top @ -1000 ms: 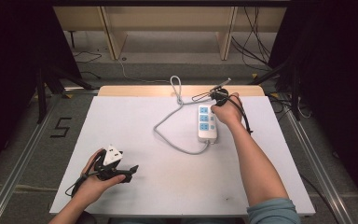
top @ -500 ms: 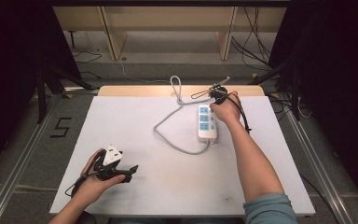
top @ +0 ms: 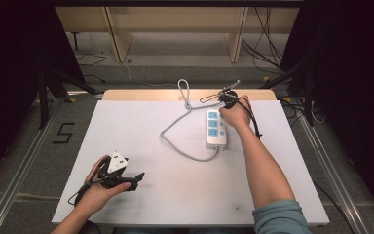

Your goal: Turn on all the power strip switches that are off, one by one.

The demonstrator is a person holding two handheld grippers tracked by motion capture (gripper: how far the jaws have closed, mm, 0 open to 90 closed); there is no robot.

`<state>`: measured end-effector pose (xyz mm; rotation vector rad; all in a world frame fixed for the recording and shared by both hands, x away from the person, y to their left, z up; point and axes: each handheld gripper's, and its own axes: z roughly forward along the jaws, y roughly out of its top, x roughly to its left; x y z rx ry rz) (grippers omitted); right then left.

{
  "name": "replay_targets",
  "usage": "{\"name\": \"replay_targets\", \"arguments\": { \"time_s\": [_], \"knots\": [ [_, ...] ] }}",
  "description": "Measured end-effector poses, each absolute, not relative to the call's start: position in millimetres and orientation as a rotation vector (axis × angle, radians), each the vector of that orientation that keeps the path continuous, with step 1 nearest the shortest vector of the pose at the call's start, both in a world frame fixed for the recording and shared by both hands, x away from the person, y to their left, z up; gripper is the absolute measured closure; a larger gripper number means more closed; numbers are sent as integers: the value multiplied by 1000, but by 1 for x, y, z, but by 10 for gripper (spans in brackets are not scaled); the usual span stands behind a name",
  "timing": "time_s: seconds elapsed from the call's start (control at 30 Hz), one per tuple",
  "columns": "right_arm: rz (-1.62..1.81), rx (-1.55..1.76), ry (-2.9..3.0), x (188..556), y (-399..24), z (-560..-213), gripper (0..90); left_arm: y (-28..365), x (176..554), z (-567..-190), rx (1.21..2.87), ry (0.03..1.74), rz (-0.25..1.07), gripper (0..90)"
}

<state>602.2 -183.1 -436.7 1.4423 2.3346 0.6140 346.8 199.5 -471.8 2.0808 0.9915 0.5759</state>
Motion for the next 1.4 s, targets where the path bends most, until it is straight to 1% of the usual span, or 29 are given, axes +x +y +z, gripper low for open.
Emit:
{"name": "replay_targets", "arguments": {
  "time_s": [1.4],
  "knots": [
    [547, 1425, 2353, 606, -174, -438, 900, 198, 346, -472, 2082, 985, 574, 207]
  ]
}}
